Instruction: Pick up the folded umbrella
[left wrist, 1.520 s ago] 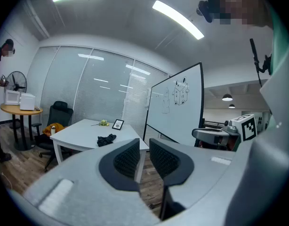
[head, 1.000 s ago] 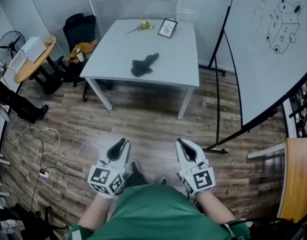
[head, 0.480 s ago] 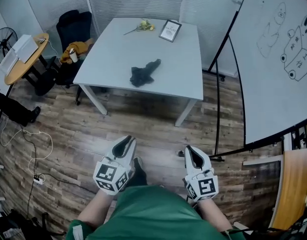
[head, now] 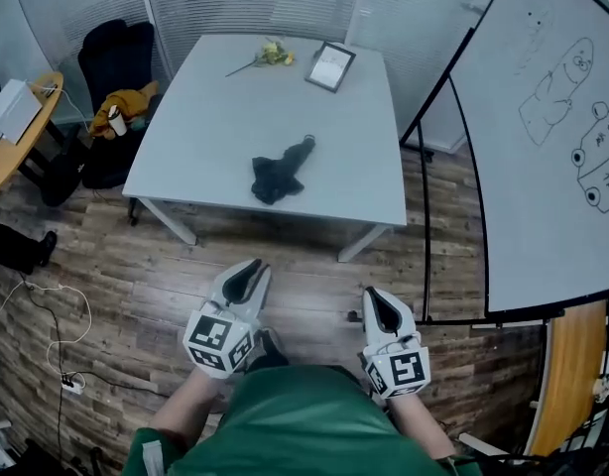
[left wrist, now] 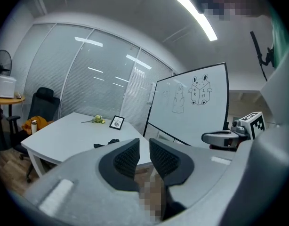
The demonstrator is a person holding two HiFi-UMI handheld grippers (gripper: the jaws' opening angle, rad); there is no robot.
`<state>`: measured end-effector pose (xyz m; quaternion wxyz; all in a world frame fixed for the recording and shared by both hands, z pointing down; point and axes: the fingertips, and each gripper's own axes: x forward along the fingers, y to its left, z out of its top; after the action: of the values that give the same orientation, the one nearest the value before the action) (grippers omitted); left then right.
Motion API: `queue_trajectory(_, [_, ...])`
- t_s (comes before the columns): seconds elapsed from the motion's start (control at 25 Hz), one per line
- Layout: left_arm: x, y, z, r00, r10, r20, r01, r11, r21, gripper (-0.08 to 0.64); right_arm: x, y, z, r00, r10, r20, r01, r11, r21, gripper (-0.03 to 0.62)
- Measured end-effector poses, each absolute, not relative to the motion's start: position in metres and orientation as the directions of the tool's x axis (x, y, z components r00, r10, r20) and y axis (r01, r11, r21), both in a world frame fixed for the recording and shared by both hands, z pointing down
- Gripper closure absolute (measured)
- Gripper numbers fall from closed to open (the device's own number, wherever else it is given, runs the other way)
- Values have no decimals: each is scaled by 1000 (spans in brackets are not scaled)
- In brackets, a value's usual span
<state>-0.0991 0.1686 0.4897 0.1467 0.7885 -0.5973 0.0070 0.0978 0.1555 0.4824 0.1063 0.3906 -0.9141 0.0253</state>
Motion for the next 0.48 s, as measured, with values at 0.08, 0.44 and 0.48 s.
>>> queue_trajectory(0.08, [-116,156,494,288,-938,194,-943,-243,228,485,85,142,479,-664,-718,211,-727,685,42,589])
queue_trajectory(0.44, [-147,91,516,242,-940,243,-955,-186,233,485,66,65,501,-676,-690,257,-713,701,4,589])
queue_trajectory(0.48, [-149,84,518,235,-939,252,-957,-178,229,485,62,53,507,-685,-680,260,-706,708,-8,589])
